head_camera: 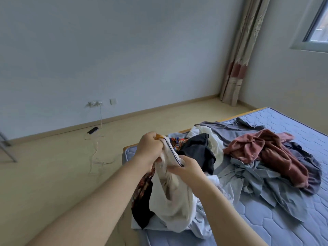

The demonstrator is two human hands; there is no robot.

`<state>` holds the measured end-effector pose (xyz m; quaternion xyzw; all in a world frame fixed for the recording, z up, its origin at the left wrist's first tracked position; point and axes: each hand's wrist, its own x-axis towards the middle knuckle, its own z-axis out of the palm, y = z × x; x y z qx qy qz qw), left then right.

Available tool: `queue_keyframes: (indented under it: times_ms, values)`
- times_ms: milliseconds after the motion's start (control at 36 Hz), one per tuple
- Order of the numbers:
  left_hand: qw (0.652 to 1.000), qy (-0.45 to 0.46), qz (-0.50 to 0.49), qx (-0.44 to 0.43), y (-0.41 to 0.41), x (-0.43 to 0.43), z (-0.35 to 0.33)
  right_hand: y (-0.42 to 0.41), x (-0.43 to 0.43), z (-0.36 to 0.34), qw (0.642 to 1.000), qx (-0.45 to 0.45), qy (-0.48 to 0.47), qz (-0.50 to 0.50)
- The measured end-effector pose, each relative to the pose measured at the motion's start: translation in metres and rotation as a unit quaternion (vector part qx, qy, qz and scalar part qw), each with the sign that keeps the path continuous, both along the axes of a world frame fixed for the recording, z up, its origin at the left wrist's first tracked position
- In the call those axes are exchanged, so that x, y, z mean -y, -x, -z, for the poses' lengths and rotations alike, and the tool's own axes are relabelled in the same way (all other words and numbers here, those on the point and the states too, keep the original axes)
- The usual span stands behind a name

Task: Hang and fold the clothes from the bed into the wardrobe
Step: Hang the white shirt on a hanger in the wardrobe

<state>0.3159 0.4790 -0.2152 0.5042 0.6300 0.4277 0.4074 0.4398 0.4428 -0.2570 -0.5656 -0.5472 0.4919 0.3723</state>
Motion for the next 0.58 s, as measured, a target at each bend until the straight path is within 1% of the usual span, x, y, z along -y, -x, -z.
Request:
queue_keyframes:
  times_ms: [56,139,222,278,333,389,444,500,528,583]
  values:
    - [0.998,-0.059,0.003,-0.027,0.008,0.005,-0.020,0.003,-0.008,-0.010,0.997,-0.001,-0.054,0.056]
    - [0.982,-0.156,-0.022,-0.108,0.023,0.011,-0.043,0.004,-0.018,-0.037,0.982,-0.083,-0.114,0.124]
    - [0.951,-0.244,-0.057,-0.179,0.037,0.012,-0.055,0.011,-0.023,-0.067,0.967,-0.162,-0.145,0.133]
    - [0.932,-0.263,-0.088,-0.232,0.043,0.008,-0.056,0.017,-0.024,-0.083,0.961,-0.205,-0.148,0.113]
    - [0.920,-0.242,-0.118,-0.285,0.051,0.001,-0.051,0.021,-0.024,-0.095,0.955,-0.231,-0.154,0.100]
    - [0.915,-0.206,-0.125,-0.323,0.061,-0.008,-0.040,0.021,-0.027,-0.100,0.948,-0.262,-0.154,0.097]
    - [0.907,-0.153,-0.094,-0.380,0.071,-0.016,-0.024,0.018,-0.029,-0.103,0.941,-0.285,-0.149,0.103]
    - [0.901,-0.088,-0.075,-0.417,0.081,-0.020,-0.012,0.015,-0.030,-0.100,0.942,-0.278,-0.144,0.120]
    - [0.908,-0.061,-0.074,-0.409,0.086,-0.020,-0.007,0.013,-0.032,-0.096,0.944,-0.267,-0.138,0.136]
    - [0.940,-0.018,-0.071,-0.333,0.092,-0.019,-0.001,0.010,-0.032,-0.086,0.948,-0.236,-0.122,0.173]
